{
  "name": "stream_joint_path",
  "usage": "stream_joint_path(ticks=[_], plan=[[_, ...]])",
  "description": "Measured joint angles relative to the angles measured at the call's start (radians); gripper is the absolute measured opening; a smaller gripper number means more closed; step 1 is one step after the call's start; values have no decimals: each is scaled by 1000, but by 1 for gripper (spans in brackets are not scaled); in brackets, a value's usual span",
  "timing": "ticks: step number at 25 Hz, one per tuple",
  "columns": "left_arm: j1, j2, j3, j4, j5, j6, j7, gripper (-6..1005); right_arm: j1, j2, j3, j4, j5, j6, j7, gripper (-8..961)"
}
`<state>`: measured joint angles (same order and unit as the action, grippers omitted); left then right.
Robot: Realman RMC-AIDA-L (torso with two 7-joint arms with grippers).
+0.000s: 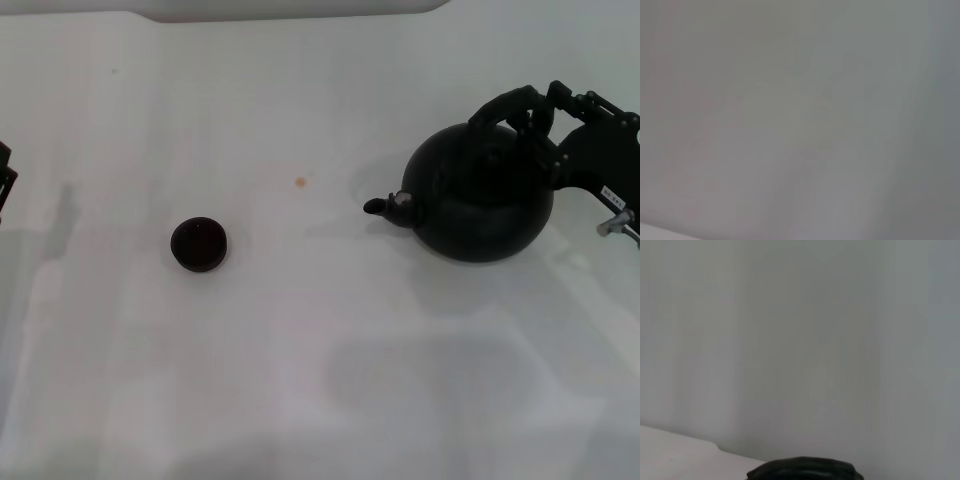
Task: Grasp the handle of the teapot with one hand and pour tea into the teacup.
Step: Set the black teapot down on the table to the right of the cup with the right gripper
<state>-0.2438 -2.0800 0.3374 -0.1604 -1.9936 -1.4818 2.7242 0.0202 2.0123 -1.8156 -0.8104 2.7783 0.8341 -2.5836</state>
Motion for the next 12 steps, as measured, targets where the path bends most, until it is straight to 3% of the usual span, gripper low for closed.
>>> stream_joint_path(ticks=[10, 12], plan=[[-5, 1, 0, 13, 1, 2, 0, 876, -54, -25, 26, 7, -15, 90, 19, 655], [-6, 1, 0, 15, 1, 3, 0, 876, -72, -30, 43, 9, -15, 111, 32, 653]])
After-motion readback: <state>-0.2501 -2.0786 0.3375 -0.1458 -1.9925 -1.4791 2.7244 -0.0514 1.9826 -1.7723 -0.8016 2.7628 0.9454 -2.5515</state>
